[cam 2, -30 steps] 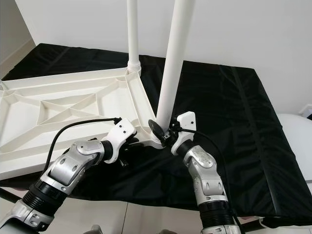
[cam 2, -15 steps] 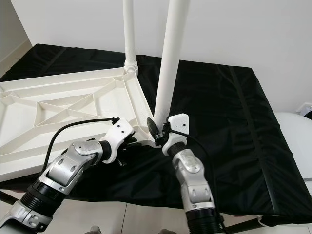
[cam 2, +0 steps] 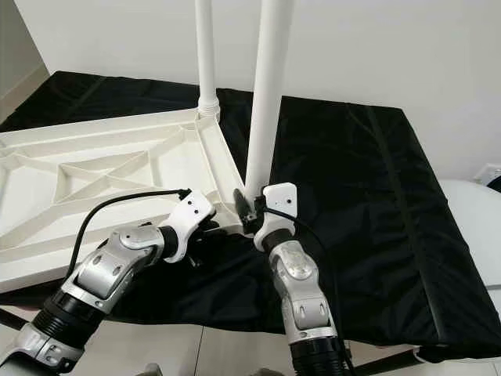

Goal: Building children table

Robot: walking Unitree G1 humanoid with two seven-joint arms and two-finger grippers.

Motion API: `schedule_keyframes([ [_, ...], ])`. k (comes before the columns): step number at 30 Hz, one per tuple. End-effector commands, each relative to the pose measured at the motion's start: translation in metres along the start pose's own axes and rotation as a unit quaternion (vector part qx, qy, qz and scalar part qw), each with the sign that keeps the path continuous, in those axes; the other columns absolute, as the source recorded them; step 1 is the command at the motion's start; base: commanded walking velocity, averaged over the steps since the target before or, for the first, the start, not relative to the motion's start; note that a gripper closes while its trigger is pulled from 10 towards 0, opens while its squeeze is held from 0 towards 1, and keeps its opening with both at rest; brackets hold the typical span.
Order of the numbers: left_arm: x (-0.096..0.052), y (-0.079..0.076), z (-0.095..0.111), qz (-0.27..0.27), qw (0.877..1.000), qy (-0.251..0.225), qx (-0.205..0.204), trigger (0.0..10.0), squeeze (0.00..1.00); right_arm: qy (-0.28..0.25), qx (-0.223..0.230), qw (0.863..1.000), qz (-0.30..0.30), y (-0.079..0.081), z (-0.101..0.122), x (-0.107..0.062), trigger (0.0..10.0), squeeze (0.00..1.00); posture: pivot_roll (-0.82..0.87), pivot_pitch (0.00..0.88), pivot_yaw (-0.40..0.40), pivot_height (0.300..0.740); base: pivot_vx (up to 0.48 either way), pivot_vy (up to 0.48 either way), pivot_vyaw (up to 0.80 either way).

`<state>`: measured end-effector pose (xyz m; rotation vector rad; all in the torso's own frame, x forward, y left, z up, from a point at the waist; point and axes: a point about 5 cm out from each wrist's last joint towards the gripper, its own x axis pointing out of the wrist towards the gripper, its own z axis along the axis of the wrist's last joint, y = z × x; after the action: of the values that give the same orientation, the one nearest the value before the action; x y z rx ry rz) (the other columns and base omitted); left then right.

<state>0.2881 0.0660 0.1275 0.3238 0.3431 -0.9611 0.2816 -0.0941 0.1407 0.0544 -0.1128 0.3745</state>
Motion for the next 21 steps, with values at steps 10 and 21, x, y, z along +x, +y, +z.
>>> schedule_keyframes([
  [10,0.005,-0.008,0.006,-0.025,1.000,-0.009,0.011,10.0,0.00,0.019,0.006,0.996,0.093,-0.020,-0.002,0.006,10.0,1.00,0.02,0.009,-0.031,0.740,0.000,0.000,0.00],
  [21,0.006,-0.007,0.007,-0.025,1.000,-0.010,0.012,10.0,0.00,0.045,-0.024,0.978,0.201,-0.049,-0.001,0.011,10.0,0.00,0.02,0.000,-0.029,0.740,0.000,0.000,0.00],
])
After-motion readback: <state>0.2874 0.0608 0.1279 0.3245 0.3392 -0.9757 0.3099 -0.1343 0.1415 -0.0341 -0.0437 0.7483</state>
